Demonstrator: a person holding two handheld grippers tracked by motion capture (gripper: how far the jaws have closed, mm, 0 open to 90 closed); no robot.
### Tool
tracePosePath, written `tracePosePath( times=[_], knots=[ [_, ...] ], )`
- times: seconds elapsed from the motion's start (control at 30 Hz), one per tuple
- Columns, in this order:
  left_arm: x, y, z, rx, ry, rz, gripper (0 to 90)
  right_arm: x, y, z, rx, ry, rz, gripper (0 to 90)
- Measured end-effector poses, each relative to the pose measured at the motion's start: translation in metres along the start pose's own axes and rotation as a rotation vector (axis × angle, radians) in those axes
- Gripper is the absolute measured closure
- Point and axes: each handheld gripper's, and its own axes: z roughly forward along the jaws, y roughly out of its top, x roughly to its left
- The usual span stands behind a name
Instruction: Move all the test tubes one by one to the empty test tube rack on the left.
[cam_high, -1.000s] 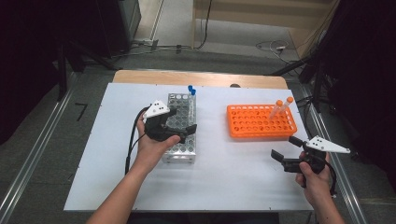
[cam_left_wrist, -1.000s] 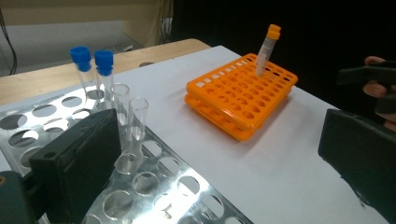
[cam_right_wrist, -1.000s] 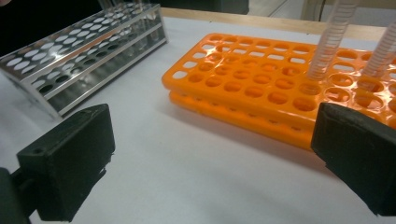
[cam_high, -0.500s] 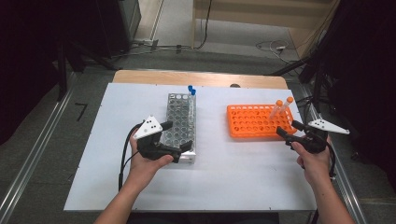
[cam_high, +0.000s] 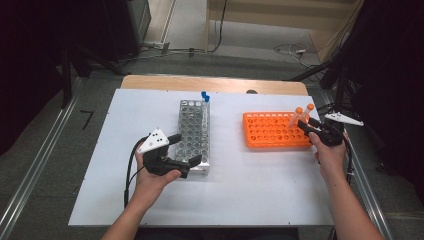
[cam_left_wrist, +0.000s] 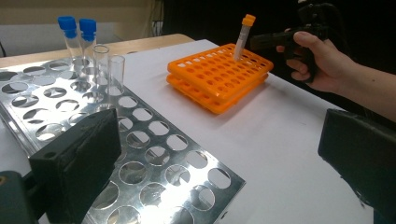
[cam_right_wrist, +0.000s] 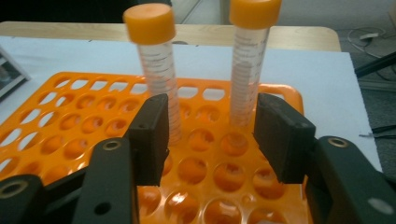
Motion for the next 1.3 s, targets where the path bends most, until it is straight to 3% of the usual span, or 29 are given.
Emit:
tracePosePath(
  times=[0.17, 0.4, 0.6, 0.73, 0.83, 1.03, 1.3],
  knots=[
    [0.002, -0.001, -0.001, 0.001, 0.001, -0.005, 0.0, -0.002, 0.004, 0.015, 0.028, -0.027, -0.010, 46.5],
    [0.002, -0.002, 0.000, 0.007, 0.002, -0.011, 0.0, -0.007, 0.003, 0.031, 0.058, -0.103, 0.009, 53.1],
    [0.002, -0.002, 0.002, 0.008, 0.001, -0.013, 0.0, -0.007, 0.004, 0.035, 0.055, -0.126, 0.014, 63.7],
    [0.001, -0.002, 0.002, 0.009, 0.004, -0.012, 0.0, -0.003, 0.007, 0.038, 0.055, -0.153, 0.017, 65.7],
    [0.001, -0.003, 0.002, 0.011, 0.004, -0.011, 0.0, -0.001, 0.007, 0.040, 0.044, -0.148, 0.012, 71.8],
    [0.001, -0.003, 0.002, 0.008, 0.004, -0.011, 0.0, 0.002, 0.008, 0.038, 0.015, -0.150, -0.012, 72.7],
    [0.000, -0.001, 0.002, 0.007, 0.002, -0.006, 0.0, 0.002, 0.018, 0.012, -0.060, -0.107, 0.009, 72.8]
  ],
)
